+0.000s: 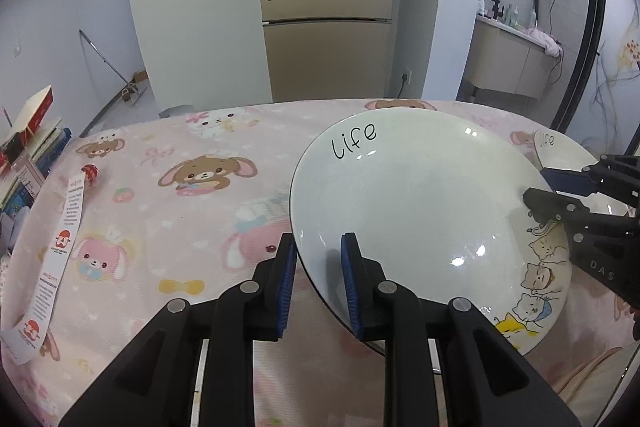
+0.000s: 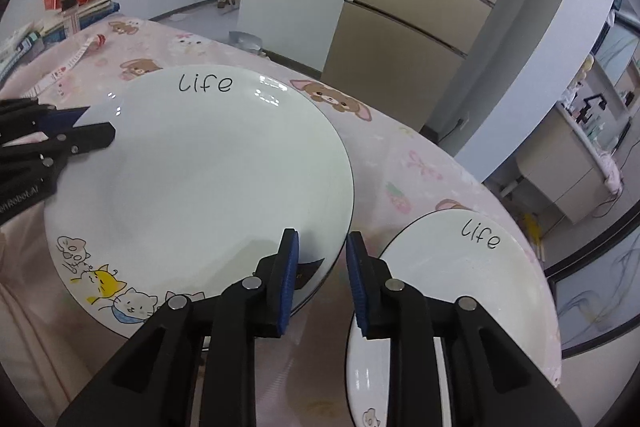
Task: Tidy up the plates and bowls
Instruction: 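Lower the plate onto the other plate and open the left gripper, then raise the left gripper away from the plate stack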
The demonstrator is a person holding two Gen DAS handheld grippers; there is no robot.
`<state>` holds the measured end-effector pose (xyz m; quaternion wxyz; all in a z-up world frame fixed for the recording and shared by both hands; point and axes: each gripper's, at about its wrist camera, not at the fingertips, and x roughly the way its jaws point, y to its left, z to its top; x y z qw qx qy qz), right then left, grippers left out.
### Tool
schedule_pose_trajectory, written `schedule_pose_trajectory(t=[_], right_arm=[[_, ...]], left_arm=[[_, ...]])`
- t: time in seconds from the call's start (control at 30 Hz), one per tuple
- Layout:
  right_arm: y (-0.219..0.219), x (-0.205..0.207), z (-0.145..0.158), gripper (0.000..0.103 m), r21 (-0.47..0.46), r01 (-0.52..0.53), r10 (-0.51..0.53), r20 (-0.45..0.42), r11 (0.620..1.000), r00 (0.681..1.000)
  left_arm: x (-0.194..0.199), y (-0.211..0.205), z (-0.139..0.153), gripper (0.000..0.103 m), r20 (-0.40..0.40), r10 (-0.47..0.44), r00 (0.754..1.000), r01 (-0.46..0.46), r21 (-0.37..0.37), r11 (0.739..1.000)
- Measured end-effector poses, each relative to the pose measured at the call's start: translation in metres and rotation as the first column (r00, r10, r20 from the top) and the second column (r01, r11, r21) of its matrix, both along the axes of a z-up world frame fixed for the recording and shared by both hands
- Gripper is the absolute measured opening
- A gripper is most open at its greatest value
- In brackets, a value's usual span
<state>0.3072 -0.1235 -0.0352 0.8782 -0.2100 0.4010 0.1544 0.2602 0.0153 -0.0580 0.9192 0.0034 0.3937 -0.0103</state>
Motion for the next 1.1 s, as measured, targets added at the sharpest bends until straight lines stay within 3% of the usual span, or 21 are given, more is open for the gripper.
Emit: schedule_pose_trajectory(t=[0.17, 0.2, 0.27, 0.33, 0.37, 0.4, 0.5, 0.63, 1.1], right_arm=[[-0.004, 0.001, 0.0, 0.024, 0.03, 0.009, -0.009, -0.007, 1.0, 1.0], [-0.006, 0.002, 0.0, 0.026, 0.042, 0.013, -0.012, -0.011, 0.999, 1.0], [-0.006, 0.002, -0.001, 0.042, 0.056, 0.016, -0.015, -0.022, 0.998, 1.0], [-0.006, 0.001, 0.0, 0.063, 0.083, 0.012, -0.01, -0.023, 0.996, 1.0], [-0.007, 0.001, 0.001, 0.069, 0.087, 0.02, -0.019, -0.02, 0.996, 1.0], [-0.008, 0.0, 0.003, 0.078, 0.093, 0.029, -0.028, -0.007, 0.995, 1.0], [-0.012, 0.0, 0.009, 0.088, 0.137, 0.036, -0.036, 0.001, 0.99, 0.999], [-0.016, -0.001, 0.015, 0.101, 0.173, 0.047, -0.055, 0.043, 0.984, 0.998], [-0.026, -0.016, 0.05, 0.103, 0.311, 0.023, -0.11, 0.266, 0.95, 0.958]], left_arm=[[0.001, 0.005, -0.001, 0.023, -0.005, 0.001, 1.0, -0.001, -0.03, 1.0], [0.001, 0.007, -0.001, 0.023, -0.008, 0.001, 1.0, -0.001, -0.042, 0.999], [0.002, 0.01, -0.001, 0.026, -0.011, 0.008, 1.0, -0.009, -0.055, 0.998], [0.002, 0.011, -0.001, 0.048, -0.014, 0.027, 1.0, -0.027, -0.038, 0.999], [0.002, 0.011, -0.001, 0.076, -0.011, 0.036, 0.999, -0.036, -0.026, 0.999], [0.001, 0.012, 0.001, 0.092, 0.003, 0.044, 0.999, -0.044, -0.016, 0.999], [-0.004, 0.013, 0.009, 0.093, 0.061, 0.053, 0.997, -0.054, -0.001, 0.999], [-0.005, 0.014, 0.012, 0.103, 0.085, 0.068, 0.994, -0.07, 0.02, 0.997], [-0.015, 0.027, 0.027, 0.103, 0.176, 0.115, 0.978, -0.114, -0.02, 0.993]])
